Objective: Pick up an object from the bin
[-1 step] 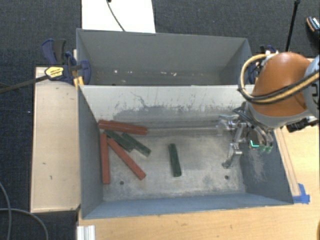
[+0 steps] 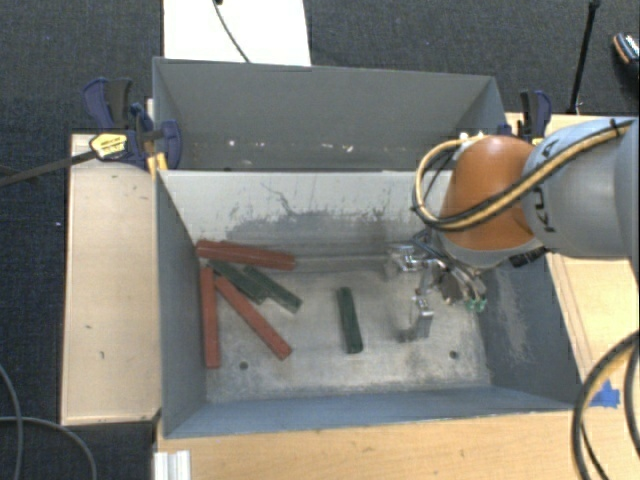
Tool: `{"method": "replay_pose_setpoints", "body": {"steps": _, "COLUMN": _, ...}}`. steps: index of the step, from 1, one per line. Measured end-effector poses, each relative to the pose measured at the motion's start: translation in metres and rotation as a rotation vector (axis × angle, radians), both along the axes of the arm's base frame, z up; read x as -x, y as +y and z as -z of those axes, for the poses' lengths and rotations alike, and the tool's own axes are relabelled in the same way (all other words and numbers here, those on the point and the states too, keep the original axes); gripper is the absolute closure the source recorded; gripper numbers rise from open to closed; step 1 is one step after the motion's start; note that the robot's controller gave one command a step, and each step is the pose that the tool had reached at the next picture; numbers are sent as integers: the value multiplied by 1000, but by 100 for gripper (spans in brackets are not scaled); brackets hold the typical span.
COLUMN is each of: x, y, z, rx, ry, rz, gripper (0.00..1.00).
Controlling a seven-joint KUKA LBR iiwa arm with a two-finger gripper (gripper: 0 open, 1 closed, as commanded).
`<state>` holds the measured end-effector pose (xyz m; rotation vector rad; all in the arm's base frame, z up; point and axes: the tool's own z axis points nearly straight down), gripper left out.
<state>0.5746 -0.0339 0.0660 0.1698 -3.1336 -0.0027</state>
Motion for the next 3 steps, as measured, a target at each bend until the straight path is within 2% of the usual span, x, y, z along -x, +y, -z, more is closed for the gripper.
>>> {"method": "replay_pose_setpoints", "body": {"steps": 1, "x": -6, "y": 98, "z": -5, "rx": -3, "ry": -9, "rz": -148, "gripper": 0}}
{"method": "replay_pose_setpoints", "body": {"steps": 2, "x": -6, "y": 93, "z": -5, "rx": 0, "ry": -9, "rz": -144, "gripper": 100}}
{"method": "replay_pose_setpoints", "body": {"steps": 3, "x": -6, "y": 97, "z": -159, "rx": 1, "ry": -15, "rz": -175, "gripper": 100}}
